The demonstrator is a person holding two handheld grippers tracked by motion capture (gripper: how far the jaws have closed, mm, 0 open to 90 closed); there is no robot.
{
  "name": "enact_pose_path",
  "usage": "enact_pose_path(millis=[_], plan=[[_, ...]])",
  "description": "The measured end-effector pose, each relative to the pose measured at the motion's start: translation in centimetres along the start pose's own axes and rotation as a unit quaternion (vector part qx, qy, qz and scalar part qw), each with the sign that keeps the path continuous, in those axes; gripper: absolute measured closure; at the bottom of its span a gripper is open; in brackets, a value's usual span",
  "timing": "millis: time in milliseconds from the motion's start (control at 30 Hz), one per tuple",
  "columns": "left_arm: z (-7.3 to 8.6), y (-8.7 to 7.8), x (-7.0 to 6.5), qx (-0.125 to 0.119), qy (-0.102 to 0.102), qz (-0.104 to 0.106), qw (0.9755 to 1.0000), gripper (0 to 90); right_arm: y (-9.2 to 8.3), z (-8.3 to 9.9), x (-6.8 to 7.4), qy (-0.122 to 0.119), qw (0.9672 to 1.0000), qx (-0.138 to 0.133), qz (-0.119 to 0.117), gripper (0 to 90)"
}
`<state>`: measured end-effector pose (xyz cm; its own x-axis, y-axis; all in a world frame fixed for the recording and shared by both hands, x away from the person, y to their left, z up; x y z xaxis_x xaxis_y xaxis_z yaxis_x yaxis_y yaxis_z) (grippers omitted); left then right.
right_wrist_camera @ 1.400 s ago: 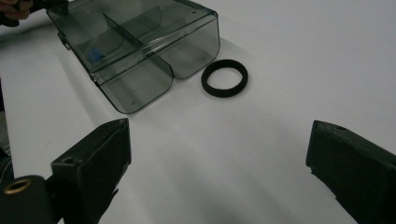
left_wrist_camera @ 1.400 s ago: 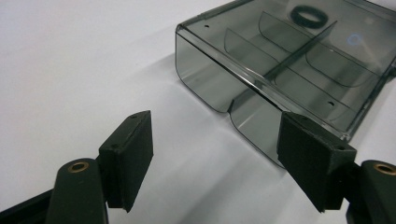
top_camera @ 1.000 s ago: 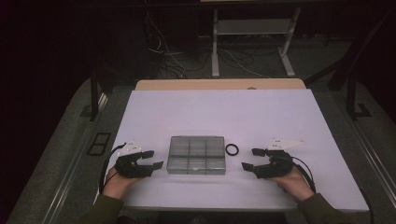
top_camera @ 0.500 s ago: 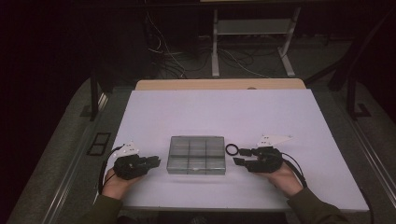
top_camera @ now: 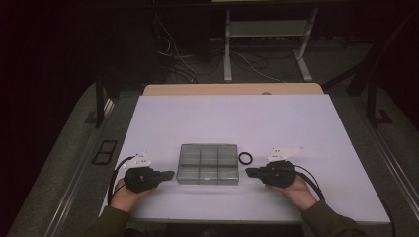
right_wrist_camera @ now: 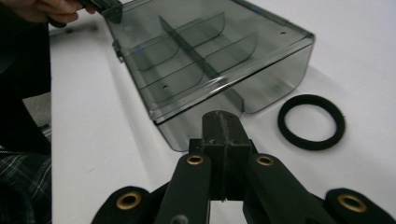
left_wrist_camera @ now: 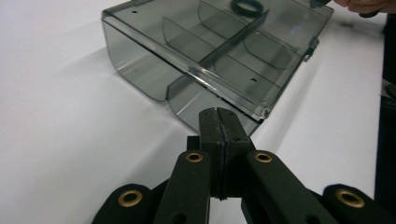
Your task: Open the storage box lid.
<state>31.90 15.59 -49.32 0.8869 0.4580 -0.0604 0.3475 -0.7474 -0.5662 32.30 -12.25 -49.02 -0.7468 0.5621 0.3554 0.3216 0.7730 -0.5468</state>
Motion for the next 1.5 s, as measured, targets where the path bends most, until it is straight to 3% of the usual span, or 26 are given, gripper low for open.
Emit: enact_pose_path(millis=[333, 1500], plan=[[-0.1, 0.2, -0.6, -0.002, 0.012, 0.018, 0.9998, 89.2, 0.5, 0.6, 0.8, -0.005, 0.9999, 0.010, -0.014, 89.2], [-0.1, 0.3, -0.6, -0.007, 0.008, 0.022, 0.9997, 89.3, 1.3, 0.8, 2.0, -0.021, 0.9989, 0.021, -0.037, 89.2]])
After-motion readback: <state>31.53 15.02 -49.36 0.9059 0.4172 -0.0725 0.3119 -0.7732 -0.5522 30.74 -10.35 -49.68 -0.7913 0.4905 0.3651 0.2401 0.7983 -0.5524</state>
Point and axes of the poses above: each handheld gripper's, and its own axes: y roughly forward along the jaws, z roughly out of its underside, x roughly to its left, the point moved 10 cm from there along y, roughly forward along the jaws, and after that the axes turned 10 degrees about y, right-handed, at the moved point
